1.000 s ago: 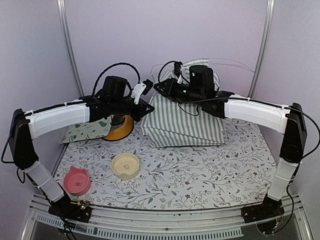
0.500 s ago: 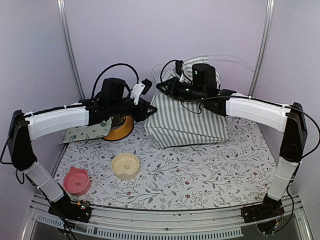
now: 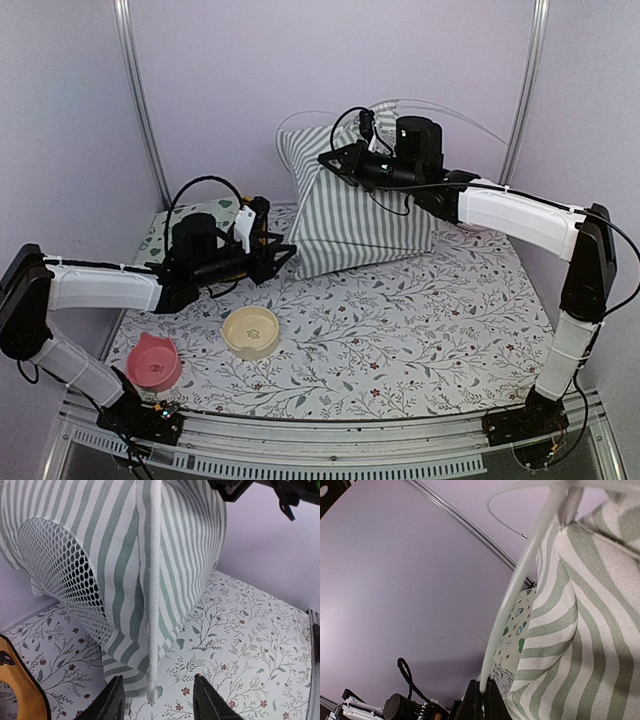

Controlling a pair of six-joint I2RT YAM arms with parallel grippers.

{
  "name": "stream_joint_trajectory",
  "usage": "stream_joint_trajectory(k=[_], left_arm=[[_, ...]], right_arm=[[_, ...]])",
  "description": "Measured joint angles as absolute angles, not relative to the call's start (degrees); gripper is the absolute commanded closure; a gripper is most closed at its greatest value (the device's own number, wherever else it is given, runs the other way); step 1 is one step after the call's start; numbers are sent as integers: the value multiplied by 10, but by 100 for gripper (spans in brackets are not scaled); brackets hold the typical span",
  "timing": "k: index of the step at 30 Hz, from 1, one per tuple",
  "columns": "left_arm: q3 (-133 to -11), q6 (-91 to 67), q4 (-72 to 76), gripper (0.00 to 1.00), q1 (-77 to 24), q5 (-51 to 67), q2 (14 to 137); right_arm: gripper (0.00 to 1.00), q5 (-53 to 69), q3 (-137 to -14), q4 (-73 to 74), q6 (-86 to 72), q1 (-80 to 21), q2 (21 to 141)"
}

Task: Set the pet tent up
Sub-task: Adjust the tent at the center of the board.

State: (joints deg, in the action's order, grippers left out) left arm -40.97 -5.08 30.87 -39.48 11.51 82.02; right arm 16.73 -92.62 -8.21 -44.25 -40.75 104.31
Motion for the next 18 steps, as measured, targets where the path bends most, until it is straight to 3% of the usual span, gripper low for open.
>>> stream_joint_trajectory(k=[18], left_arm=[[-349, -26, 542, 70, -416, 100, 875]], right_arm=[[100, 174, -939, -88, -457, -407, 1018]])
